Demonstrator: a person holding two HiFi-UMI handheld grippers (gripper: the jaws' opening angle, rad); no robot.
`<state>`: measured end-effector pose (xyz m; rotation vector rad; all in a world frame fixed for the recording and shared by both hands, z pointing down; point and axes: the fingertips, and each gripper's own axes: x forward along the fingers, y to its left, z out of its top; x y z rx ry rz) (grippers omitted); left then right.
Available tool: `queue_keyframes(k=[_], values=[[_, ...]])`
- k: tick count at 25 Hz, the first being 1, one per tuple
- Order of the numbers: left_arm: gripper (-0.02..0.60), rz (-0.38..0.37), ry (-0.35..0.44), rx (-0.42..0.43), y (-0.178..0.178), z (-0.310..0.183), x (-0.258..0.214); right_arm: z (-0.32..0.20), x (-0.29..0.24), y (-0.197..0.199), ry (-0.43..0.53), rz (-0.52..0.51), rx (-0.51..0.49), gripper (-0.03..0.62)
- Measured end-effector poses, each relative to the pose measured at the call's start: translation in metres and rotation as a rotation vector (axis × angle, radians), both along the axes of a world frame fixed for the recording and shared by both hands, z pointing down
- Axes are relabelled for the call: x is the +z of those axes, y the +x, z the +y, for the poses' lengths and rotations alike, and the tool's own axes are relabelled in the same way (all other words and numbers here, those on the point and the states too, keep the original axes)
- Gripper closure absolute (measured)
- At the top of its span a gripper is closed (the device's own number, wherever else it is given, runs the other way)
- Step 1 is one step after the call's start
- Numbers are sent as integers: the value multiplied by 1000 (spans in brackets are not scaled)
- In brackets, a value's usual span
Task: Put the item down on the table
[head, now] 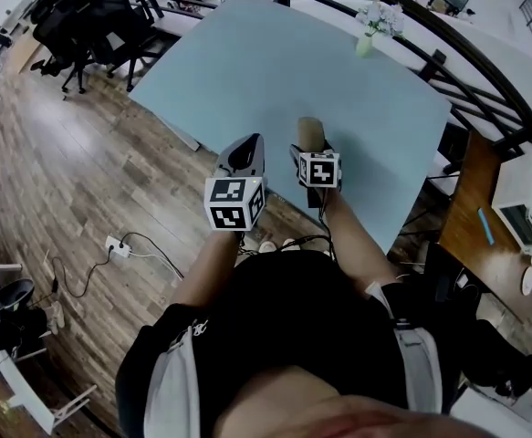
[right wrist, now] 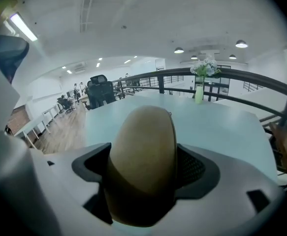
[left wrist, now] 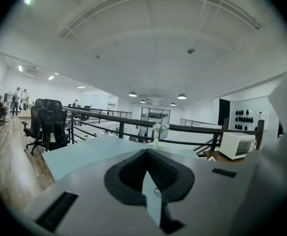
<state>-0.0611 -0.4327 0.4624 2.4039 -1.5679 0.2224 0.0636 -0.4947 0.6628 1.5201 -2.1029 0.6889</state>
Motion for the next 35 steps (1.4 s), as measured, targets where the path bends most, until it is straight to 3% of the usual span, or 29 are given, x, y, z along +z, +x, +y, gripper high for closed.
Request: queue_keyframes(k=[24, 32, 35], values=[[574, -14, -1, -39, -26, -6, -1, 22, 96, 0, -271, 159, -33, 177], [574, -12, 16, -25, -20, -6, -6, 2, 53, 14, -118, 8, 84, 172], [574, -10, 21, -11, -12, -6, -6, -3, 21, 20, -35, -36, 95, 216]])
